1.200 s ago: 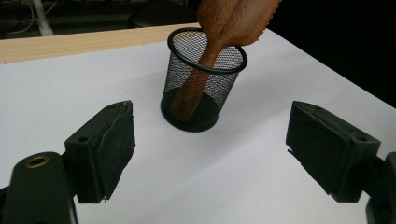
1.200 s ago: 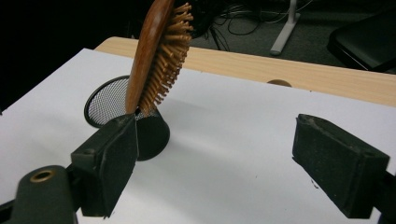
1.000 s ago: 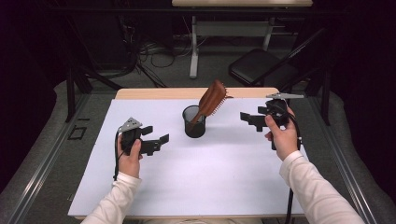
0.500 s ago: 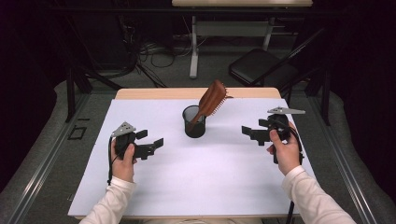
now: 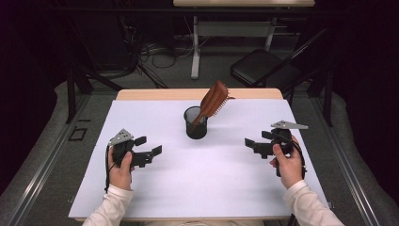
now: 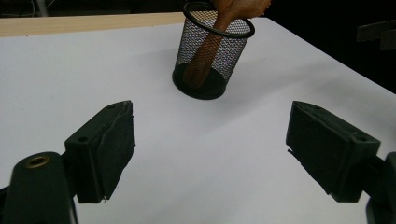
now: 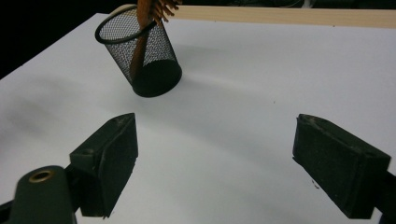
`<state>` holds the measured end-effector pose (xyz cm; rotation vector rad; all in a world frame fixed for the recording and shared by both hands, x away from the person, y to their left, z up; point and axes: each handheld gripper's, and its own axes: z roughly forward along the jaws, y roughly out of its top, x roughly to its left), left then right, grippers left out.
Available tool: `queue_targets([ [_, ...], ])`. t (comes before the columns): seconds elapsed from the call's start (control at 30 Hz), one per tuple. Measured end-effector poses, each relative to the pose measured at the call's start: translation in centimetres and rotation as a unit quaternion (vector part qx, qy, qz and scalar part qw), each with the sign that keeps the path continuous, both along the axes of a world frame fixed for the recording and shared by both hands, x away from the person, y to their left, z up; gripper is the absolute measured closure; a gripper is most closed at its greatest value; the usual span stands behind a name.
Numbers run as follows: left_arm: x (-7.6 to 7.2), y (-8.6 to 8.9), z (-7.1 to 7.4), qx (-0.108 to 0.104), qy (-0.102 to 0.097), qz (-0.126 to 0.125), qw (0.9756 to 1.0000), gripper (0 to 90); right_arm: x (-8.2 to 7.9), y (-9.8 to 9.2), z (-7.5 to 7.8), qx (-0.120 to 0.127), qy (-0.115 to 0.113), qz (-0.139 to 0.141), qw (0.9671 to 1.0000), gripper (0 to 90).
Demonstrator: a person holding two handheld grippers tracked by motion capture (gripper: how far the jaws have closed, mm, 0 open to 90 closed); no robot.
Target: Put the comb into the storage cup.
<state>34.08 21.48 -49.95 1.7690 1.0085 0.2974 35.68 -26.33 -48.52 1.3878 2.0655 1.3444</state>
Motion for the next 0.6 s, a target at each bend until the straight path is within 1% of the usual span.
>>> queue_targets([
  [0.17,-0.2,0.0,-0.3,0.001,0.0,-0.003,1.0,15.7,-0.8,0.0,-0.7,-0.007,-0.006,0.001,1.0,14.0],
  [0.23,-0.3,0.0,-0.4,0.001,-0.002,-0.005,1.0,15.7,-1.1,0.1,-1.0,-0.015,-0.008,0.0,0.9998,14.0],
  [0.27,-0.3,0.0,-0.5,0.001,-0.001,-0.006,1.0,15.7,-1.2,0.1,-1.1,-0.012,-0.01,0.0,0.9999,14.0],
  [0.37,-0.4,0.2,-0.6,0.001,-0.005,-0.009,1.0,15.7,-1.7,0.1,-1.6,-0.013,-0.013,0.0,0.9998,14.0],
  [0.43,-0.5,0.2,-0.6,-0.002,-0.006,-0.009,0.9999,15.7,-2.0,0.2,-1.7,-0.018,-0.013,0.0,0.9997,14.0],
  [0.47,-0.5,0.3,-0.6,-0.002,-0.006,-0.008,0.9999,15.7,-2.2,0.2,-1.8,-0.016,-0.017,-0.001,0.9997,14.0],
  [0.6,-0.5,0.3,-0.7,-0.004,-0.008,-0.008,0.9999,15.7,-2.7,0.3,-2.1,-0.021,-0.018,0.001,0.9996,14.0],
])
